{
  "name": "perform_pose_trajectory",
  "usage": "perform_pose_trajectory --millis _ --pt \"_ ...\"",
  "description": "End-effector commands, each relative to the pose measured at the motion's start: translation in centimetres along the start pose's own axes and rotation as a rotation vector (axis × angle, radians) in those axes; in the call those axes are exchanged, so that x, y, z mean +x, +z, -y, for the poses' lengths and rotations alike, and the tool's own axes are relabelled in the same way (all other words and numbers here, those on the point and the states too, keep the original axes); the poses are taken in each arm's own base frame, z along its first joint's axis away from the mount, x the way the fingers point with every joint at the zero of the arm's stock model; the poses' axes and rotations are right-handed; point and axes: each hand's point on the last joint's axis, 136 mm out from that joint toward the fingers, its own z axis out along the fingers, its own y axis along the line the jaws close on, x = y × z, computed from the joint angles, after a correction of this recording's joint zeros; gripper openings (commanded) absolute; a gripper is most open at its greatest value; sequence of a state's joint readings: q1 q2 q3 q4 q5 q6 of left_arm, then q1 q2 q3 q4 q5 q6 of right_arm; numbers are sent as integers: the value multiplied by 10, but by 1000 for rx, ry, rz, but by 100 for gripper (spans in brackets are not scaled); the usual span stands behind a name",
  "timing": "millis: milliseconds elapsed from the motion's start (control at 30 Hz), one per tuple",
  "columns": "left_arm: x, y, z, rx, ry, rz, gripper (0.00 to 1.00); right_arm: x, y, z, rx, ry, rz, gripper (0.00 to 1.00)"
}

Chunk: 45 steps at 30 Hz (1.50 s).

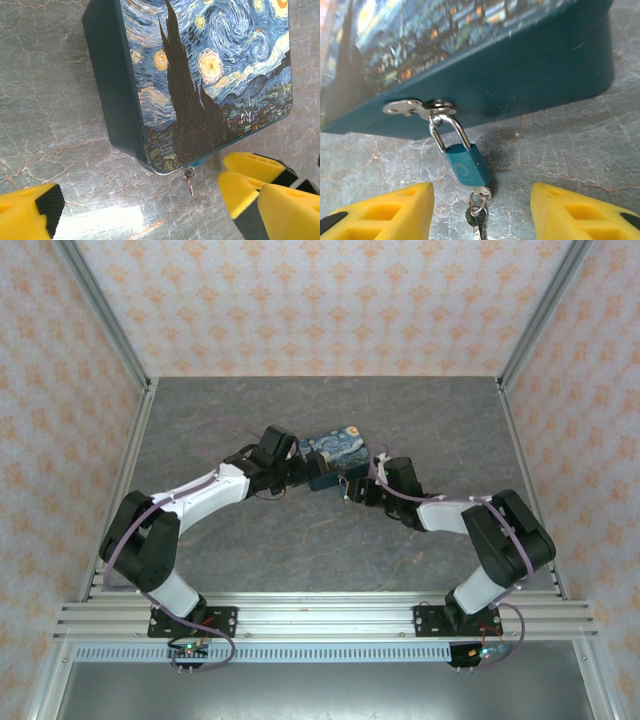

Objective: Unlock a padlock with a key

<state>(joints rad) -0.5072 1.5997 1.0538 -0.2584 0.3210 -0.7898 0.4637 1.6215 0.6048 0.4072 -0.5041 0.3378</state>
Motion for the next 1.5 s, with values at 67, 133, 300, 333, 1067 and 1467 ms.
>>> perform_pose_trajectory --millis 67,133,300,333,1067,1467 --pt "-9 -2 -3 -16 9 10 100 -3 10 -8 -47 -86 -25 54" --pt "-9 -1 -3 -16 8 9 100 -2 13 -9 -55 -89 -32 54" --pt "-9 0 -2 -9 1 8 100 1 20 -8 -65 -91 -52 53" --pt "-9 1 -2 -10 0 8 100 2 21 -8 -66 -92 -55 53" --pt "-8 8 -4 5 -29 -2 100 13 34 -13 -45 -148 -109 39" --pt "-11 7 -6 8 -35 4 100 17 30 -2 19 -156 -106 26"
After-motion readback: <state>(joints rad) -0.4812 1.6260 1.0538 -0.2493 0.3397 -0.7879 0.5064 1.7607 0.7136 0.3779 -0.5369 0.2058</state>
